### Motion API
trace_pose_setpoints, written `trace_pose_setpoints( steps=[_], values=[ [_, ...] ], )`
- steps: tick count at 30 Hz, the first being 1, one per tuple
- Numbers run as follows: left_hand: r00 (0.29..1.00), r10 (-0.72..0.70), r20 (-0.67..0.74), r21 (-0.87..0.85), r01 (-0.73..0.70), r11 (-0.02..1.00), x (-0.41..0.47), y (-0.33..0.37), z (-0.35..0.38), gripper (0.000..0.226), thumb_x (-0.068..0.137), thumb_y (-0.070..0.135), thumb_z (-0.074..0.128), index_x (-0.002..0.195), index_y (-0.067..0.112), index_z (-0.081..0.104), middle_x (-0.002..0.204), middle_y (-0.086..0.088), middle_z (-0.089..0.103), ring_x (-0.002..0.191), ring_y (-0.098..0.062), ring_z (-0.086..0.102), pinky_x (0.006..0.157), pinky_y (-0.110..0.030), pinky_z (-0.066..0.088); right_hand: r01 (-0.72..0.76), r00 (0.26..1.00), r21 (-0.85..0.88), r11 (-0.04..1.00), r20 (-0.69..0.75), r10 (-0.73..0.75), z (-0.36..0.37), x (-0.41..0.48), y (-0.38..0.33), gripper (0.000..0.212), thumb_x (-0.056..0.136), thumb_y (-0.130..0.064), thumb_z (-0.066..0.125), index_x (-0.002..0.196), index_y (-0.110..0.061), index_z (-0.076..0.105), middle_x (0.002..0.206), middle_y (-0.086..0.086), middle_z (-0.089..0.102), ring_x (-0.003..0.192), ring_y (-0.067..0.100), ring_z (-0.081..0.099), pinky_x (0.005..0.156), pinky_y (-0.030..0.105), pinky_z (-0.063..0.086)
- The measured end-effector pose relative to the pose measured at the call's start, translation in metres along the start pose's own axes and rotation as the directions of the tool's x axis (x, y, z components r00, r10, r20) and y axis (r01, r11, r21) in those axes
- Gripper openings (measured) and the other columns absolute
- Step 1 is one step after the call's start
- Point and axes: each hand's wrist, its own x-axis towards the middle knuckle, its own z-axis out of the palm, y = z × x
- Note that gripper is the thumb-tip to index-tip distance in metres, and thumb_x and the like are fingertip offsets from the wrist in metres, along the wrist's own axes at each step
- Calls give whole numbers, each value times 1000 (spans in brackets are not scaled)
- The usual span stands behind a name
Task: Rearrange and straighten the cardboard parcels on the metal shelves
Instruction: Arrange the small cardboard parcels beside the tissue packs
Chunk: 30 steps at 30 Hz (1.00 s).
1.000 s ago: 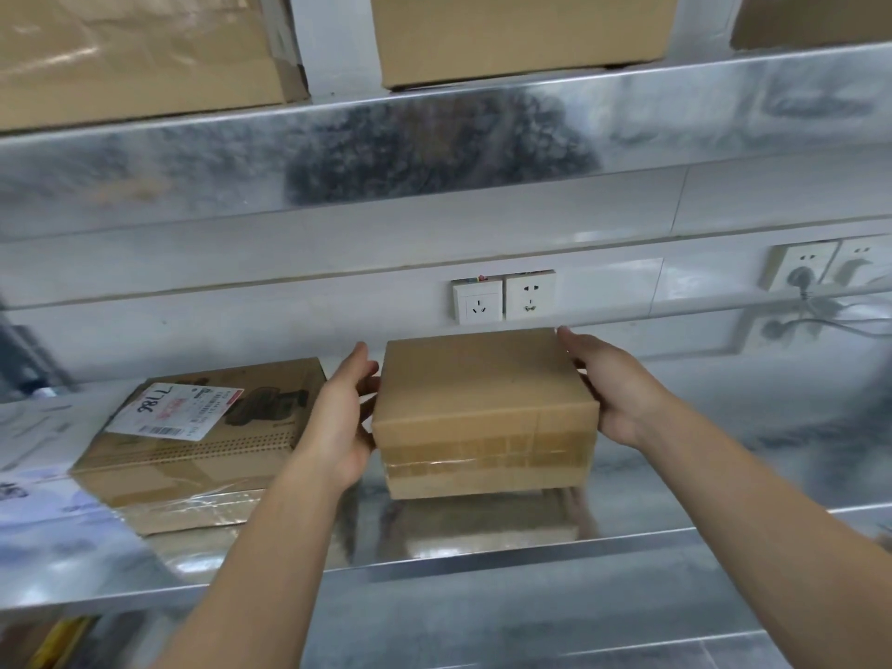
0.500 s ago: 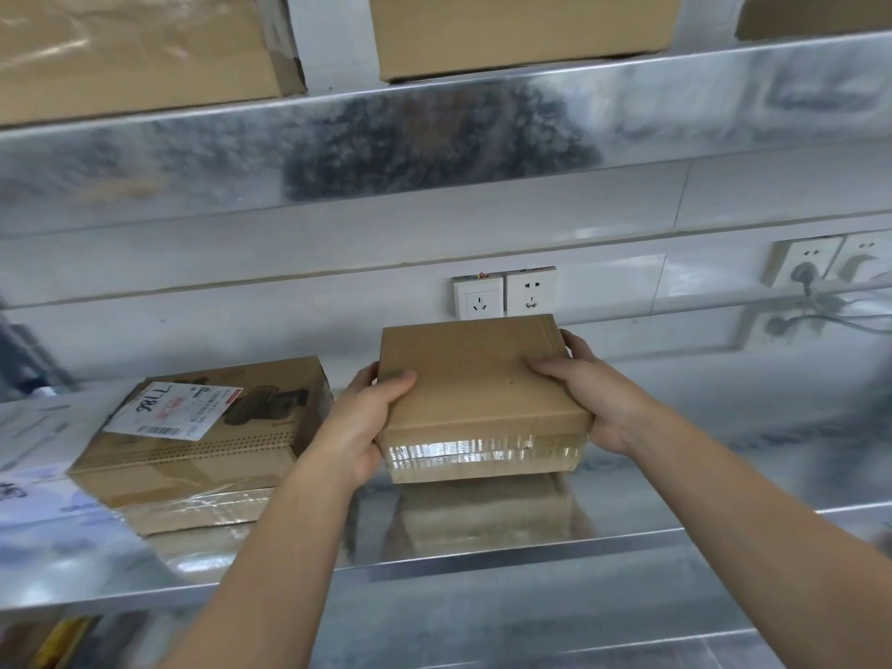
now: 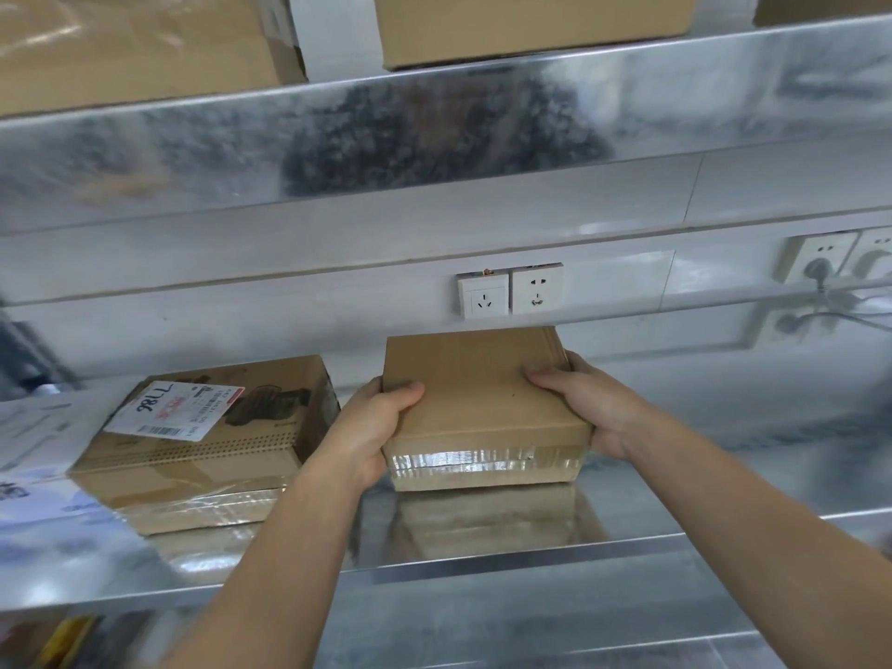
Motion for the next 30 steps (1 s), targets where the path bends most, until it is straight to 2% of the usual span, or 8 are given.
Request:
trace_pose_setpoints(
  steps=[5,8,11,17,23,30],
  values=[
    [1000,-2,18,22,2,1000,3,-2,0,19,96,7,65,115,8,65,94,-7,78,82,-22,75,69,-35,59,-11,1000,-20,1000,-7,11,1,2,2,47,95,-20,71,138,-18,51,118,9,71,96,27,72,77,41,61],
    [1000,-14,18,26,13,1000,5,-2,-2,20,97,7,65,116,8,65,99,-9,77,83,-22,75,65,-33,60,-21,1000,-31,999,-11,21,3,3,3,44,97,-19,69,137,-18,51,116,9,71,93,25,71,74,38,60],
    [999,-32,12,13,32,999,7,-5,-4,21,97,7,64,119,8,65,104,-11,76,89,-26,74,69,-36,59,-37,999,-49,998,-12,36,6,5,2,42,97,-17,68,136,-17,52,115,9,71,90,24,71,72,36,60],
    [999,-47,-19,-9,46,999,10,-9,-6,13,96,6,65,108,11,67,91,-8,78,83,-25,74,64,-35,58,-44,999,-94,995,-19,42,7,11,3,38,97,-17,68,133,-18,54,117,8,71,97,26,72,79,38,61],
    [997,-61,-37,-5,61,998,16,-10,-5,13,96,5,65,107,11,67,89,-8,77,80,-24,73,62,-35,57,-57,998,-121,991,-35,53,7,15,3,35,98,-16,67,131,-22,55,115,7,71,97,25,72,75,35,60],
    [997,-58,-49,-1,58,998,16,-11,-5,17,96,5,65,111,12,66,99,-11,76,86,-27,73,64,-36,58,-52,998,-171,984,-48,45,6,18,3,36,98,-16,66,132,-23,56,114,5,72,100,25,72,85,40,60]
  ],
)
